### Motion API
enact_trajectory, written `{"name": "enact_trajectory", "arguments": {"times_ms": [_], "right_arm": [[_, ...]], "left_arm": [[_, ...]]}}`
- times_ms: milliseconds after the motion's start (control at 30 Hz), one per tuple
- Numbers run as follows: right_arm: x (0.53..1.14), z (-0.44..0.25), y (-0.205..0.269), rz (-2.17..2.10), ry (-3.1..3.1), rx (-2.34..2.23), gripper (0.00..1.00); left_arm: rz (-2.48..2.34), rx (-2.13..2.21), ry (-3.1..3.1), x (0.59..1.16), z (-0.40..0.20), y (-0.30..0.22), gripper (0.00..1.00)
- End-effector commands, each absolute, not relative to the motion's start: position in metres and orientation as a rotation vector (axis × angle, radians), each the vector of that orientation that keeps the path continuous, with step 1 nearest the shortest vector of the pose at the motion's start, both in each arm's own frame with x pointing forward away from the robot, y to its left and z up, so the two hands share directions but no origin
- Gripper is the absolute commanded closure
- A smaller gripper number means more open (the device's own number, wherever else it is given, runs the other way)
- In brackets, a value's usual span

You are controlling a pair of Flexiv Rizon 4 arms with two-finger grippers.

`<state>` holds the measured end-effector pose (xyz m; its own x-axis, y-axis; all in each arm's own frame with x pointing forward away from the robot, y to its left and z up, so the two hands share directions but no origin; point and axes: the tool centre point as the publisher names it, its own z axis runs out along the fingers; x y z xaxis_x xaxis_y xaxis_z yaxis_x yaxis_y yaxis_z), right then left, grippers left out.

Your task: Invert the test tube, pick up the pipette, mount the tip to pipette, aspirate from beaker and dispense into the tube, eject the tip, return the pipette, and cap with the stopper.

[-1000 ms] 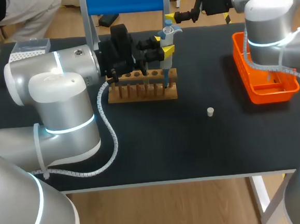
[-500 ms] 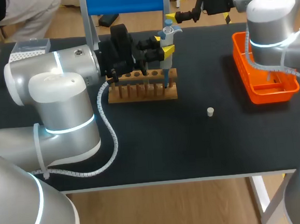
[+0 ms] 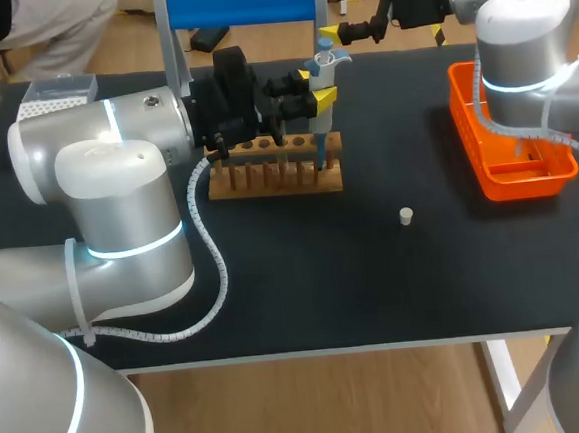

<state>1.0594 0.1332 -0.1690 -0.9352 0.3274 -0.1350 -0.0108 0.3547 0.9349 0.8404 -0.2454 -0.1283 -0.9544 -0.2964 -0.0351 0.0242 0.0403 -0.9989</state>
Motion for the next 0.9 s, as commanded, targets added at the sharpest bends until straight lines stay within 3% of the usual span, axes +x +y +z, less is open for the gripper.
{"name": "enact_trajectory", "arguments": {"times_ms": [33, 900], "right_arm": [[1.059, -0.168, 0.132, 1.605, 2.328, 0.28, 0.0], [1.059, -0.168, 0.132, 1.605, 2.328, 0.28, 0.0]], "left_arm": [[-2.009, -0.282, 2.077, 0.84, -0.129, -0.246, 1.0], [-1.69, -0.494, 2.194, 0.891, -0.121, -0.124, 1.0]]}}
